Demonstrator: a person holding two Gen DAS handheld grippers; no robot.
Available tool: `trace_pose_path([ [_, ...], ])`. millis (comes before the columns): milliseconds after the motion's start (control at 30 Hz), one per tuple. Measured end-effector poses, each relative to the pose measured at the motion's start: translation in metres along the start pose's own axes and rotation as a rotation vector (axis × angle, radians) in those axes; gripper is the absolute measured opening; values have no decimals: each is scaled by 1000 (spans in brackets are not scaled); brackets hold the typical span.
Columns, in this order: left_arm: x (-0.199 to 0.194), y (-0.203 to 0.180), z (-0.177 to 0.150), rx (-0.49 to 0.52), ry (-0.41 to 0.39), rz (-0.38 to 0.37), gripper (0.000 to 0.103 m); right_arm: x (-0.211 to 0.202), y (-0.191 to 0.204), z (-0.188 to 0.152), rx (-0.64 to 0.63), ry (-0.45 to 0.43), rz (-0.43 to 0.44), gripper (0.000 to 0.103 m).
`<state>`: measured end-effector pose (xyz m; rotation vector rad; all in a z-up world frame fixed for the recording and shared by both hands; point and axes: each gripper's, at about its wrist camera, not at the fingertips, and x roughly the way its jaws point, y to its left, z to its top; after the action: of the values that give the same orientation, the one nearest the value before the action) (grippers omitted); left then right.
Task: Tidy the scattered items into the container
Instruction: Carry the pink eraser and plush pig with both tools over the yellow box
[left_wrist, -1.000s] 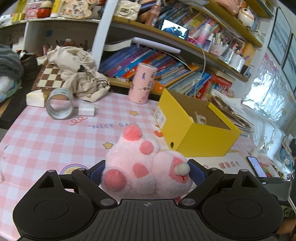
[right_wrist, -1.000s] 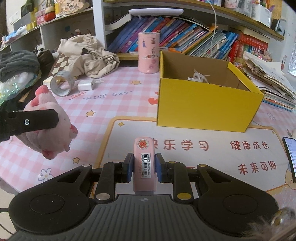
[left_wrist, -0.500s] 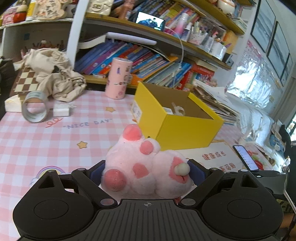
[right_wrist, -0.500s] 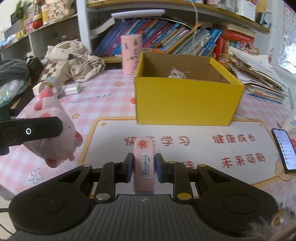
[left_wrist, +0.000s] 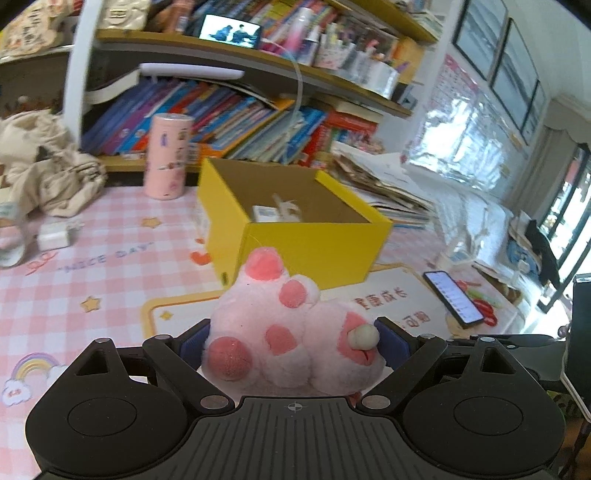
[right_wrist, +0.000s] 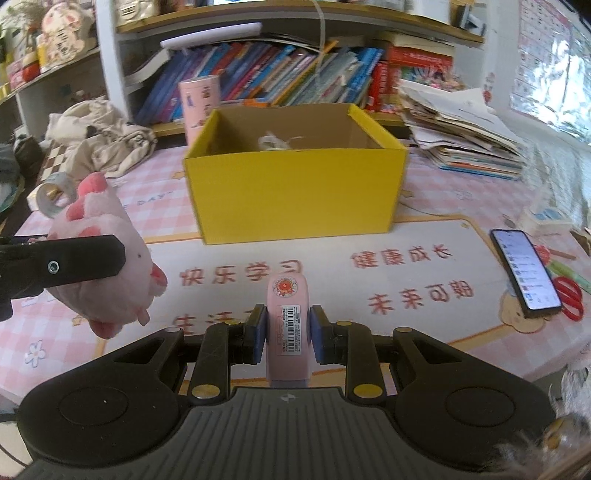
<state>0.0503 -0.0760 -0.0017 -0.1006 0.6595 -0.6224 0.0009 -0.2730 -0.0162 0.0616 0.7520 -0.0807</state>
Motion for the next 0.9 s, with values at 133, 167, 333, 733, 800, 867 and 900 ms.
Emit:
trace_pose_path([
  [133, 11, -13, 3, 24, 2, -29, 92, -1, -17, 0, 20, 2, -26, 23],
  [167, 14, -16, 4, 29, 1, -35, 92, -2, -21, 0, 25, 2, -31, 23],
  [333, 28, -30, 12, 54, -10, -64, 92, 0, -37, 6, 33, -2, -41, 23],
  [733, 50, -53, 45, 90, -111, -76, 93, 15, -66, 43, -4, -61, -11, 23],
  [800, 52, -57, 53, 103, -146, -70, 92, 18, -70, 53, -14, -88, -1, 23],
  [867, 54, -59, 63, 115, -180, -57, 93, 21, -74, 65, -29, -118, 14, 23],
  [900, 55, -59, 68, 120, -196, -50, 93, 23, -75, 71, -38, -133, 21, 23],
])
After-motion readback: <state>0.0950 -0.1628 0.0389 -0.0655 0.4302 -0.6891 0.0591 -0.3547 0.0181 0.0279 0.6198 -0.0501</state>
